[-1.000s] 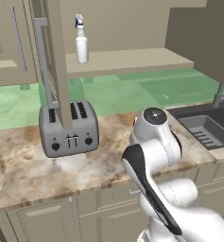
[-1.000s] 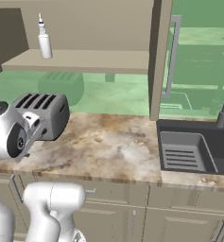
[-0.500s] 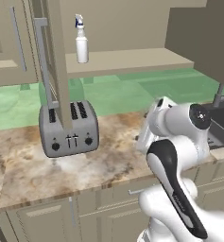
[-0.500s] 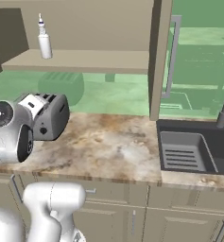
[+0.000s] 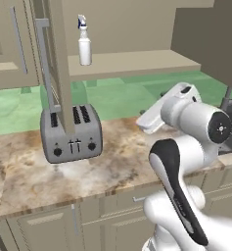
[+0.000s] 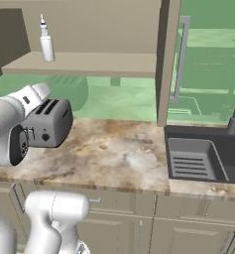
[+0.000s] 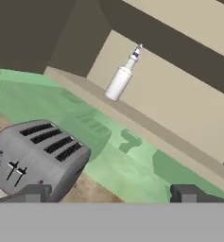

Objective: Move the cutting board and knife to the sink. Then move spray from the cabinet to the counter.

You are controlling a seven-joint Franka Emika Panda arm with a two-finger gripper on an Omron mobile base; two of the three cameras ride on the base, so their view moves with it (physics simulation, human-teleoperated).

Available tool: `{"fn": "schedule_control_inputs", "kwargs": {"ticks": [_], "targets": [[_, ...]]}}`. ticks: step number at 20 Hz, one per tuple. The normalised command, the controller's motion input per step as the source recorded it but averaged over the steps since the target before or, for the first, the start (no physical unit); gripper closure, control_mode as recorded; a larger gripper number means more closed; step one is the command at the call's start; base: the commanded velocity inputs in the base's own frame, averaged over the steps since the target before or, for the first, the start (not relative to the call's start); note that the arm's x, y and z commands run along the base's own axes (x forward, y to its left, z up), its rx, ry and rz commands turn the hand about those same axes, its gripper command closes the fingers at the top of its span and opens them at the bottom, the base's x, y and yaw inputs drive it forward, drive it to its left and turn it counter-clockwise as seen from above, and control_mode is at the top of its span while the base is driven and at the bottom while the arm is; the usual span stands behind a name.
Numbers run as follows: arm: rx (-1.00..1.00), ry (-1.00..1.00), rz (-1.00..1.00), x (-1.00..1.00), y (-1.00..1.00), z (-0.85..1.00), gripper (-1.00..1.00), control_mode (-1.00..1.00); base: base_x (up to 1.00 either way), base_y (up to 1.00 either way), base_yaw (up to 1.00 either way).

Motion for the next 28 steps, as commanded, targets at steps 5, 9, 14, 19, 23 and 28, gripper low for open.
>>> {"fn": "schedule_control_inputs", "kwargs": {"ticks": [5, 9, 14, 19, 23, 28], "targets": [[0.18, -0.02, -0.33, 0.05, -0.08, 0.67, -1.00, -1.00, 0.00, 0.00, 0.00], [0.06, 0.03, -0.06, 0.25, -0.26, 0.43, -1.00, -1.00, 0.00, 0.00, 0.00], [0.00, 0.00, 0.00, 0.04, -0.02, 0.15, -1.00, -1.00, 0.00, 0.00, 0.00], [0.00, 0.00, 0.00, 0.00, 0.00, 0.00, -1.00, -1.00, 0.00, 0.00, 0.00], [0.00, 0.00, -0.04, 0.00, 0.00, 0.00, -1.00, -1.00, 0.00, 0.00, 0.00], [0.00, 0.00, -0.10, 0.00, 0.00, 0.11, -1.00, -1.00, 0.00, 0.00, 0.00]]}}
